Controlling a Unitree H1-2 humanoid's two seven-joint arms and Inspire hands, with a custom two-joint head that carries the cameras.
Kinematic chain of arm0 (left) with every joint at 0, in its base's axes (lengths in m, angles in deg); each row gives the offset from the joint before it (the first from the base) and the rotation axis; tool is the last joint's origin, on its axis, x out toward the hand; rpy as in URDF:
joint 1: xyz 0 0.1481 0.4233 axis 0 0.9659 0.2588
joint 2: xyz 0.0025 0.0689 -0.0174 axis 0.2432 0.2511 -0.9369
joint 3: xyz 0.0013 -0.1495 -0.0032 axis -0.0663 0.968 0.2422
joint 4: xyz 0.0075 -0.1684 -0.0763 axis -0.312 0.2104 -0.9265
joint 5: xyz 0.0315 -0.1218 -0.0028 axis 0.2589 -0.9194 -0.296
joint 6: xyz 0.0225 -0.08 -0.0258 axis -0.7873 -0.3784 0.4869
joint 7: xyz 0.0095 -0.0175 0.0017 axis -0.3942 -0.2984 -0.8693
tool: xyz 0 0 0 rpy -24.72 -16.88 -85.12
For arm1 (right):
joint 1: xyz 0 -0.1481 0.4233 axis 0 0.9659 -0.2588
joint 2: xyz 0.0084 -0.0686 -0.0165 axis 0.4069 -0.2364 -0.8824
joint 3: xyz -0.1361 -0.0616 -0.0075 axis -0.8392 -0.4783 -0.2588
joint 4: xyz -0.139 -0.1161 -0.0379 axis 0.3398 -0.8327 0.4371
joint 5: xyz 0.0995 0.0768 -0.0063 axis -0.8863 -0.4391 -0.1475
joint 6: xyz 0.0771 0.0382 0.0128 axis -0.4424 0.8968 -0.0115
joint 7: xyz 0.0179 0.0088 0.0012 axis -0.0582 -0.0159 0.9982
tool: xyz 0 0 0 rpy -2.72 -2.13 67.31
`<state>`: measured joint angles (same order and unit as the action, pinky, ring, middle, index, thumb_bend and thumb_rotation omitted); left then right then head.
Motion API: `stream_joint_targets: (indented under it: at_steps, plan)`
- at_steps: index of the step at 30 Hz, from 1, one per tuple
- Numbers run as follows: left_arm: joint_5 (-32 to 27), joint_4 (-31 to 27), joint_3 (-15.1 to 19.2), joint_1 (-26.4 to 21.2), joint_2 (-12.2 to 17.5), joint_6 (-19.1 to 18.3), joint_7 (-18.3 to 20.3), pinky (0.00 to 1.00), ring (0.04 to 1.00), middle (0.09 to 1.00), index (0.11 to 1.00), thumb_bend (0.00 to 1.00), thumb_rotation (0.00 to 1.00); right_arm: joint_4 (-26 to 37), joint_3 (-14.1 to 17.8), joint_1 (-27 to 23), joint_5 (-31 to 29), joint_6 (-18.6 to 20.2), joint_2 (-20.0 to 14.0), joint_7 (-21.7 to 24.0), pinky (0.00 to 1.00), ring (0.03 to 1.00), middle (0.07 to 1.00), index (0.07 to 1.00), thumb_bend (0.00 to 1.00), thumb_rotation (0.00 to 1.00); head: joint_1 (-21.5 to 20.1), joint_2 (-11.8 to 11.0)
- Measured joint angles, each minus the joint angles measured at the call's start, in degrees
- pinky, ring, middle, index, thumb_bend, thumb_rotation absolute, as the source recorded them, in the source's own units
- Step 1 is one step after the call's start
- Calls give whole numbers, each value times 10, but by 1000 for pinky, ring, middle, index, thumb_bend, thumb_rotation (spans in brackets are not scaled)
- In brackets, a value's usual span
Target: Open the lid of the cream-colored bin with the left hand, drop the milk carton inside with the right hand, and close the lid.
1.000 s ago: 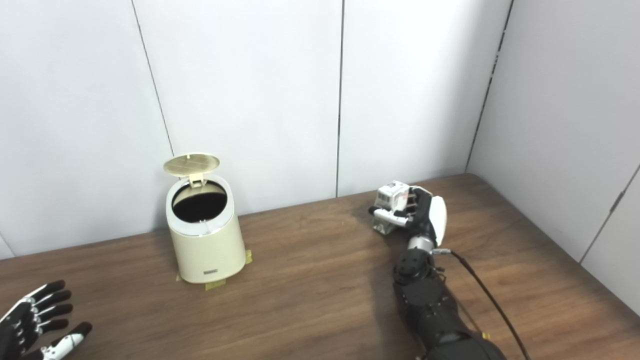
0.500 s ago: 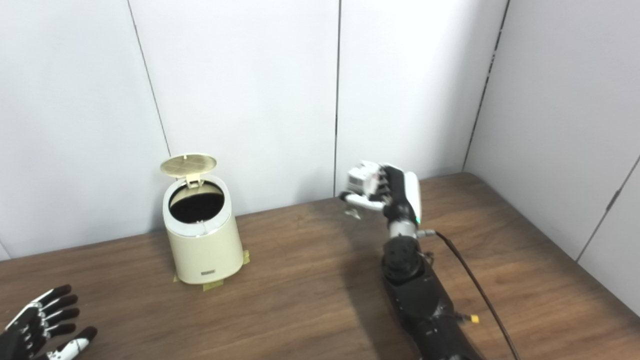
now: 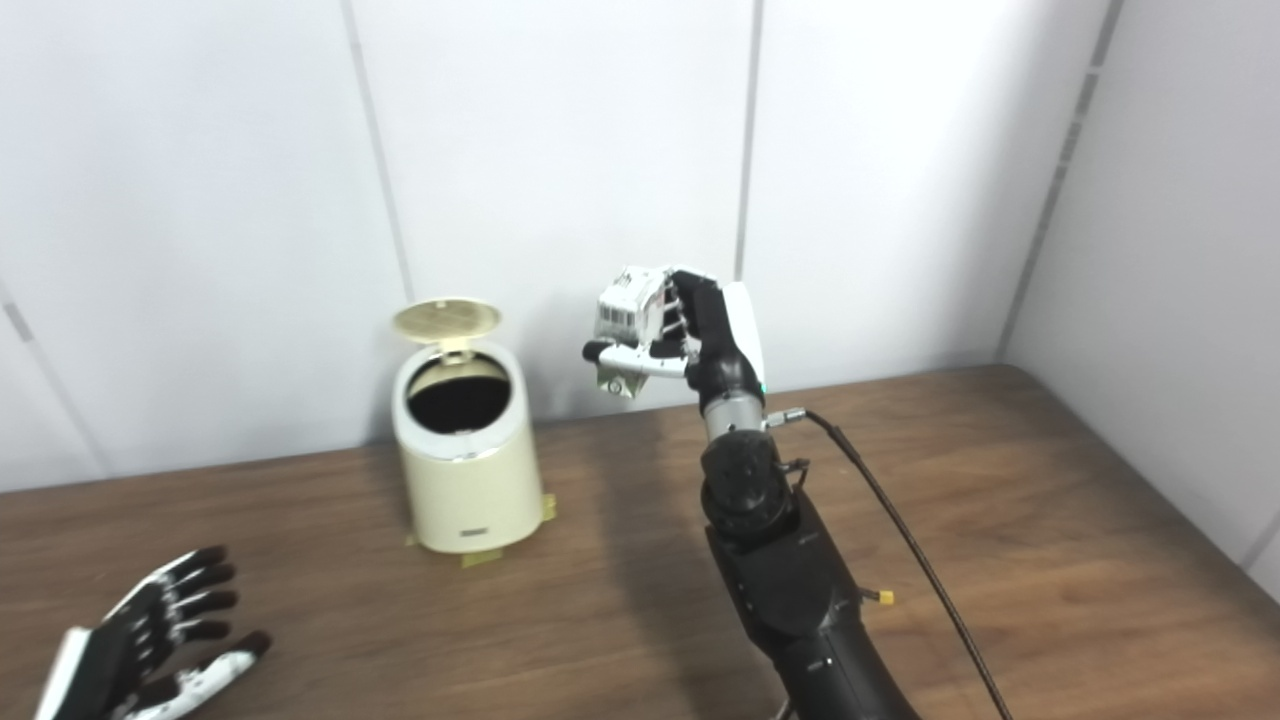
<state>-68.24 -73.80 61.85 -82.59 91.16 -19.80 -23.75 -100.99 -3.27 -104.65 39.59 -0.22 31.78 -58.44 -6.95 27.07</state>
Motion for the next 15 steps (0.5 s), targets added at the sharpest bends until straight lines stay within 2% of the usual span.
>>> stream_joint_targets:
  at_steps: [5,15]
  plan:
    - [3,-3,-7,-5,-24,-3,-8,660,744,781,798,702,63,2,-2,0,1,-1,24,4,300,395,490,532,515,0,25,-6]
    - [22,-3,-23,-11,-39,-3,-24,698,755,783,801,711,87,3,-5,-11,-11,-12,67,10,292,386,476,535,514,0,59,-8]
